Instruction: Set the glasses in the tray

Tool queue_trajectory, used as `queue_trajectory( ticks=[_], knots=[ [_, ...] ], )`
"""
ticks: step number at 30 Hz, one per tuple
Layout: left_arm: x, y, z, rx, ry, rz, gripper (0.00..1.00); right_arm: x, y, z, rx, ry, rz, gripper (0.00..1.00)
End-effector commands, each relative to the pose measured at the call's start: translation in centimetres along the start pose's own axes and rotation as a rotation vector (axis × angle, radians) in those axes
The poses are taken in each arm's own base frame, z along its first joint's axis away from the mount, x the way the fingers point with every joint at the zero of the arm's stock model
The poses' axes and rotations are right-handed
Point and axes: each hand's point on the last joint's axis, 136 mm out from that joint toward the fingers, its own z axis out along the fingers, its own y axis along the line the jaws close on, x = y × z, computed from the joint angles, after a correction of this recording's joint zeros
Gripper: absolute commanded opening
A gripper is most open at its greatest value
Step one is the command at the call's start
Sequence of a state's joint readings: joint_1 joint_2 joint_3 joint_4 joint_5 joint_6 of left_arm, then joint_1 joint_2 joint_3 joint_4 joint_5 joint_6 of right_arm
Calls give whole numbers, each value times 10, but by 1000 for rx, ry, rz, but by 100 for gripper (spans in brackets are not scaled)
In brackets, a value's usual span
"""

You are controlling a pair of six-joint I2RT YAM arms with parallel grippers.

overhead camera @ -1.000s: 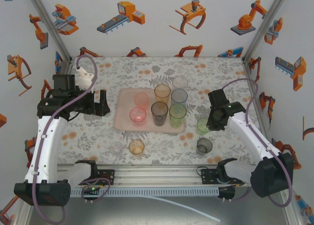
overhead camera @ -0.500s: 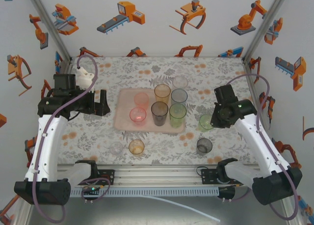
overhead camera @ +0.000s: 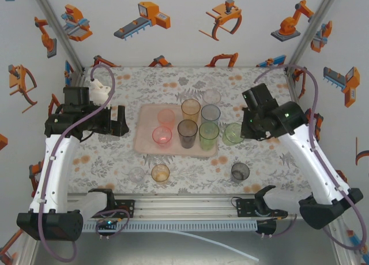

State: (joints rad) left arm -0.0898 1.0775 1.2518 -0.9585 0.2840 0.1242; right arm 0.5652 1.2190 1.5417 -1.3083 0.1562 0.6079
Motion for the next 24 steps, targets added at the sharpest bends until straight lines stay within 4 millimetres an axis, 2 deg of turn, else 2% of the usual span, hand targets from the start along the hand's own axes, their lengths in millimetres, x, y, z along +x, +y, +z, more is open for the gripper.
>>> queue_trajectory(
  ticks=[1, 4, 7, 12, 19, 24],
  knots=[
    [5, 2, 3, -4, 20, -16, 97, -13, 22, -15, 7, -8, -64, 0],
    [6, 3, 3, -6, 16, -18, 97, -34, 59, -24, -40, -33, -133, 0],
    [6, 3, 2, -9, 12, -20, 97, -58, 99, -24, -80, -61, -197, 0],
    [5, 4, -1, -20, 7, -14, 97, -99, 160, -4, -143, -111, -271, 0],
    [5, 5, -3, -28, 7, -9, 97, -143, 220, 35, -229, -218, -300, 0],
    [4, 5, -3, -26, 4, -8, 97, -161, 241, 65, -244, -288, -293, 0]
  ],
)
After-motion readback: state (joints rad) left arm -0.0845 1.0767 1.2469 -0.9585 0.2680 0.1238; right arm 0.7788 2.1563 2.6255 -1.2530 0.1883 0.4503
